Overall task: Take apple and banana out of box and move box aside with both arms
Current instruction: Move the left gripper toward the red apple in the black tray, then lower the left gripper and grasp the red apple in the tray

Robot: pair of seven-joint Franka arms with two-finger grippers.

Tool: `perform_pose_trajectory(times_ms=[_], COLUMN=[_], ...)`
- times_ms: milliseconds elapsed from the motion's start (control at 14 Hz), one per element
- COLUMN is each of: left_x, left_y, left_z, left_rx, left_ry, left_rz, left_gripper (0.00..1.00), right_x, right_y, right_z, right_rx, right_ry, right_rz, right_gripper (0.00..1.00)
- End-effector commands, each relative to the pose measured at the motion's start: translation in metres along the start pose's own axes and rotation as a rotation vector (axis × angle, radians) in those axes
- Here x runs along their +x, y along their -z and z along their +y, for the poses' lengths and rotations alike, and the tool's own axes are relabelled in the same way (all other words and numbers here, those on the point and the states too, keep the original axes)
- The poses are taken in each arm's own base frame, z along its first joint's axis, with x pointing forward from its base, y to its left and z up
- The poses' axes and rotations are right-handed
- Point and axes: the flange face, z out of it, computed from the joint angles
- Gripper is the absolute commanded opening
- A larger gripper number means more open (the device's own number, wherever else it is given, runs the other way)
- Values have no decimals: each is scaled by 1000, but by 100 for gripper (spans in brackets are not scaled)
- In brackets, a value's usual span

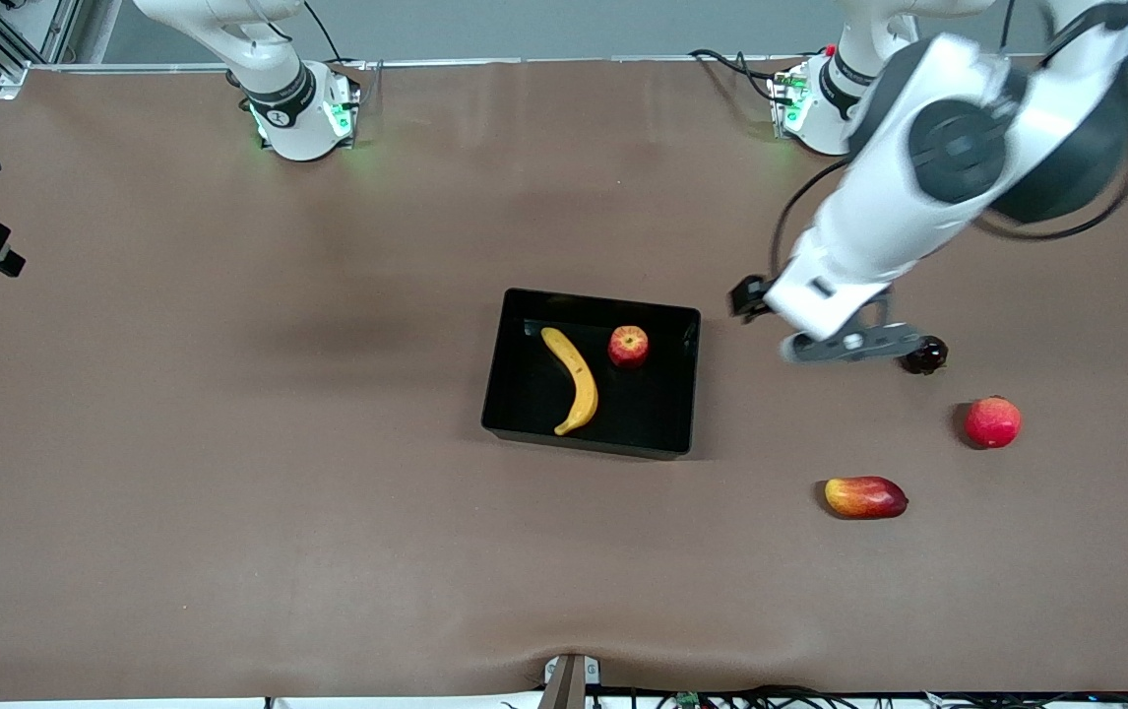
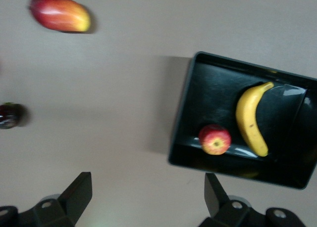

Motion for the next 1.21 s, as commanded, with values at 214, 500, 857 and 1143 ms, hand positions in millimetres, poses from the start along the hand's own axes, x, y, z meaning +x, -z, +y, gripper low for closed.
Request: perform_pose_trajectory(times_ms=[214, 500, 857, 1143], left_x=[-2, -16, -35, -37], left_y=[-101, -161, -225, -263], left_z=[71, 108, 130, 125], left_rx=[-34, -27, 8, 91], left_ry=[31, -8, -15, -23], left_rz=[-4, -46, -105, -99], left_gripper=[100, 100, 100, 100], right_x=[3, 3, 3, 4], right_y=[5, 4, 4, 3], right_z=[3, 3, 3, 3], right_rx=[2, 4, 4, 4], right_ry=[3, 3, 3, 3], right_rz=[5, 3, 3, 0], right_gripper=[100, 100, 100, 100])
